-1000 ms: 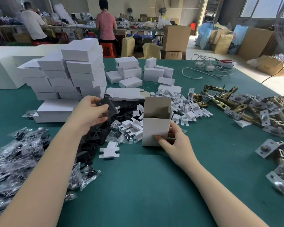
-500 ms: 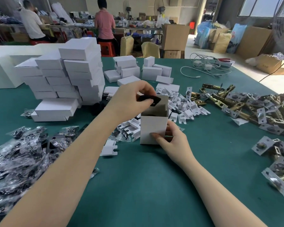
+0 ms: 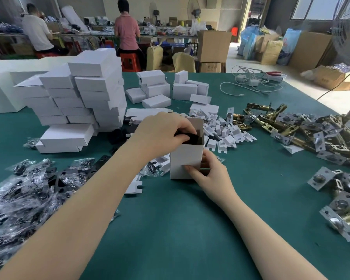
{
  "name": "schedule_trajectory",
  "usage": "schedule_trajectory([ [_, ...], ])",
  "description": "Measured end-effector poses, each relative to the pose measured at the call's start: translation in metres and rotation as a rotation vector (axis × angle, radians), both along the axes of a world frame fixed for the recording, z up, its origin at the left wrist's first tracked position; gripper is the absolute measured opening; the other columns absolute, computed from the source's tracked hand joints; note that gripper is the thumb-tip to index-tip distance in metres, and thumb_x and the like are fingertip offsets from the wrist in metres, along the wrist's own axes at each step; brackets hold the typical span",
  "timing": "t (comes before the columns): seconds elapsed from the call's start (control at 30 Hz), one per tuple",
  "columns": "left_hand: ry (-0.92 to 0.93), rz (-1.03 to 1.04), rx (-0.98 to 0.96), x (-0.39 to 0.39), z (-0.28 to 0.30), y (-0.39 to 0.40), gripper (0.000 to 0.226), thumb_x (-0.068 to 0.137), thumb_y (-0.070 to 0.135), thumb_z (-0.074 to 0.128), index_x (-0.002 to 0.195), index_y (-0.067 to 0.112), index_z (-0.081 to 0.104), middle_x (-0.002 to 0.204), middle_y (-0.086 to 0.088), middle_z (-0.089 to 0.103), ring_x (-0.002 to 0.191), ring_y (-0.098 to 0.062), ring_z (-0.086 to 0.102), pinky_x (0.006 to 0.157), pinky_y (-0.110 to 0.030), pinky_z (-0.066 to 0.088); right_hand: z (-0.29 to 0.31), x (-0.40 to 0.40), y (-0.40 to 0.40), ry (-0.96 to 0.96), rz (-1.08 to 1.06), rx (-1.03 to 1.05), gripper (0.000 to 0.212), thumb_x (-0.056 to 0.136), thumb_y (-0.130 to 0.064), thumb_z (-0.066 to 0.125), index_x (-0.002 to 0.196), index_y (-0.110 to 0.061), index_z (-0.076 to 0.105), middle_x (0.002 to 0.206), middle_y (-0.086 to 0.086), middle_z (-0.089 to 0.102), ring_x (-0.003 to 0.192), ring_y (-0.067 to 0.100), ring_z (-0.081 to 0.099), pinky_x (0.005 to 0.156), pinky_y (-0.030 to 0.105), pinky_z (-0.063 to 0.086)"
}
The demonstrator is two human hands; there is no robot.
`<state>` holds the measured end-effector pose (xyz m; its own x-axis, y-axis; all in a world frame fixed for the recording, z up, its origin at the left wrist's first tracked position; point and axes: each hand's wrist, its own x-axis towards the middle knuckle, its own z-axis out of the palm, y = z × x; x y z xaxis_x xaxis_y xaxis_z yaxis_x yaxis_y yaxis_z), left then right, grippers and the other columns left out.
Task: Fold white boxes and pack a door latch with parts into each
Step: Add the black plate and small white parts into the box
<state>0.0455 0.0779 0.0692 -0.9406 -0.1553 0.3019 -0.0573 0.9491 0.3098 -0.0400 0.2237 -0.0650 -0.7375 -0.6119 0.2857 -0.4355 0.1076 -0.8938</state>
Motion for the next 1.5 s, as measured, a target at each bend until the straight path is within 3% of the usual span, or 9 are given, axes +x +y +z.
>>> schedule_trajectory([
  [0.6, -0.206, -0.003, -0.170, -0.008, 0.008, 0.006, 0.026, 0.099, 0.023, 0.051, 0.118, 0.036, 0.063, 0.117, 0.011, 0.066, 0.114, -0.010, 0.053, 0.096, -0.037, 0.043, 0.001, -0.001, 0.000, -0.024, 0.011, 0.007, 0.040, 0.085, -0.034, 0.073, 0.114, -0.053, 0.054, 0.099, -0.026, 0.067, 0.092, -0.002, 0.064, 0.075, 0.011, 0.049],
  [0.8, -0.269, -0.003, -0.165, -0.011, 0.006, 0.008, 0.029, 0.103, 0.020, 0.040, 0.113, 0.037, 0.061, 0.078, 0.032, 0.048, 0.094, -0.004, 0.046, 0.118, -0.040, 0.007, 0.000, -0.002, 0.001, -0.034, 0.012, 0.018, 0.040, 0.084, -0.035, 0.073, 0.120, -0.043, 0.058, 0.101, -0.019, 0.069, 0.091, -0.002, 0.064, 0.076, 0.012, 0.049],
  [0.83, -0.239, -0.019, -0.142, -0.008, 0.006, 0.008, 0.028, 0.102, 0.021, 0.041, 0.112, 0.036, 0.063, 0.080, 0.033, 0.050, 0.095, -0.005, 0.050, 0.118, -0.038, 0.012, 0.000, -0.002, 0.001, -0.036, 0.015, 0.019, 0.039, 0.084, -0.035, 0.073, 0.120, -0.043, 0.058, 0.101, -0.019, 0.070, 0.091, -0.002, 0.064, 0.077, 0.012, 0.050],
  [0.93, 0.144, -0.072, 0.171, 0.007, 0.003, 0.003, 0.018, 0.098, 0.022, 0.055, 0.108, 0.028, 0.068, 0.089, 0.019, 0.068, 0.084, -0.003, 0.063, 0.085, -0.022, 0.048, 0.000, -0.002, 0.001, -0.037, 0.020, 0.023, 0.037, 0.083, -0.035, 0.074, 0.116, -0.045, 0.058, 0.102, -0.019, 0.070, 0.091, -0.002, 0.064, 0.078, 0.014, 0.050],
  [1.03, 0.486, 0.146, 0.270, 0.024, -0.005, -0.025, 0.011, 0.098, 0.028, 0.054, 0.100, 0.025, 0.065, 0.078, 0.021, 0.061, 0.066, 0.010, 0.057, 0.059, -0.006, 0.040, -0.001, -0.003, 0.001, -0.037, 0.017, 0.034, 0.037, 0.083, -0.035, 0.074, 0.116, -0.044, 0.058, 0.101, -0.019, 0.070, 0.090, -0.003, 0.064, 0.077, 0.012, 0.050],
  [1.1, 0.321, 0.415, 0.163, 0.037, -0.013, -0.062, 0.012, 0.098, 0.030, 0.052, 0.101, 0.024, 0.063, 0.087, 0.016, 0.063, 0.074, 0.003, 0.058, 0.066, -0.014, 0.044, -0.001, -0.004, 0.001, -0.041, 0.015, 0.042, 0.037, 0.083, -0.035, 0.074, 0.116, -0.043, 0.058, 0.101, -0.019, 0.070, 0.089, -0.004, 0.064, 0.075, 0.010, 0.049],
  [1.17, -0.101, 0.613, -0.003, 0.052, -0.024, -0.105, 0.019, 0.095, 0.023, 0.053, 0.109, 0.023, 0.066, 0.110, 0.001, 0.068, 0.099, -0.021, 0.062, 0.085, -0.033, 0.050, -0.001, -0.005, 0.000, -0.043, 0.015, 0.044, 0.038, 0.083, -0.035, 0.074, 0.116, -0.043, 0.058, 0.101, -0.018, 0.070, 0.088, -0.004, 0.064, 0.074, 0.009, 0.049],
  [1.3, -0.734, 0.681, -0.177, 0.077, -0.047, -0.145, 0.039, 0.098, 0.023, 0.053, 0.136, 0.019, 0.056, 0.140, -0.002, 0.056, 0.124, -0.024, 0.054, 0.104, -0.031, 0.043, -0.002, -0.006, 0.000, -0.052, 0.016, 0.048, 0.042, 0.084, -0.036, 0.074, 0.122, -0.040, 0.058, 0.103, -0.018, 0.069, 0.087, -0.004, 0.064, 0.074, 0.009, 0.049],
  [1.5, -0.814, 0.692, -0.256, 0.085, -0.056, -0.153, 0.044, 0.096, 0.035, 0.057, 0.136, 0.017, 0.057, 0.137, 0.001, 0.058, 0.122, -0.019, 0.056, 0.101, -0.026, 0.043, -0.002, -0.004, 0.001, -0.050, 0.012, 0.043, 0.042, 0.083, -0.036, 0.073, 0.121, -0.041, 0.057, 0.102, -0.019, 0.070, 0.088, -0.005, 0.064, 0.073, 0.007, 0.047],
])
